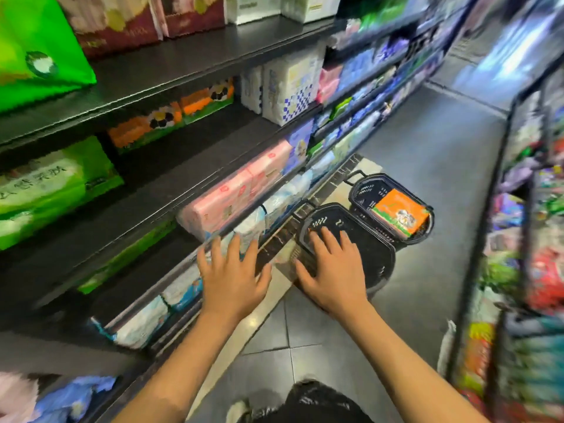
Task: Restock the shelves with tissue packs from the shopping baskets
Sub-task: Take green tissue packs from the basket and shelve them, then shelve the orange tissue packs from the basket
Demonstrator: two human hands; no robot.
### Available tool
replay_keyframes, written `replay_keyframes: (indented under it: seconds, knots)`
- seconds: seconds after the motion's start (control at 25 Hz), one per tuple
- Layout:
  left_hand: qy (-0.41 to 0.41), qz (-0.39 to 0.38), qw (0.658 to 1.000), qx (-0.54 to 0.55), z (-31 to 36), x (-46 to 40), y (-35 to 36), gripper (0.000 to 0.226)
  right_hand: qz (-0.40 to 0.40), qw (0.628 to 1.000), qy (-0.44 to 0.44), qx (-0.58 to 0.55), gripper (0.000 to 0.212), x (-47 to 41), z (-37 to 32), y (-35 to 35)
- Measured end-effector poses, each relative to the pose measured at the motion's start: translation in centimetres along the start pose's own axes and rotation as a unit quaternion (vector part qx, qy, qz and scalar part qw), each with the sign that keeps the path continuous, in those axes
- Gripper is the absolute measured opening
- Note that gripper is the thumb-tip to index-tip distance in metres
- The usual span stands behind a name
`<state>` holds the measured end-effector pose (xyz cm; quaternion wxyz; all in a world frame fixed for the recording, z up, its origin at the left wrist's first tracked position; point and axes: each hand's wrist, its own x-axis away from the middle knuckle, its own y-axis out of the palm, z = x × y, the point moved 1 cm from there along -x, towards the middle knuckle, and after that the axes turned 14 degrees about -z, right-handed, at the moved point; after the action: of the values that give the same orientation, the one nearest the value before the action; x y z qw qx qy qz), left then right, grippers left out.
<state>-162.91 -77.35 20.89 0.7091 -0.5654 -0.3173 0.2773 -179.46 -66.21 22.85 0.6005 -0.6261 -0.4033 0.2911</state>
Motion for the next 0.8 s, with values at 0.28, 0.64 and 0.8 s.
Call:
replay_keyframes:
  seconds: [0.28,0.64,0.8]
  knots:
    - [0.194,-0.042,0.980,-0.020,13.2,-3.6,1.2,0.065,0.023,0.978,0.207,-0.018,0.074,7.3,13.3,-0.4]
    - [0.279,-0.046,0.957,-0.071,34.5,-6.5,4.1,0.063,0.013,0.954,0.288,-0.078,0.073,12.4,31.1,-0.4]
    - [0.271,-0.048,0.958,-0.081,42.7,-8.4,5.2,0.066,0.000,0.954,0.281,-0.104,0.080,12.2,39.5,-1.9]
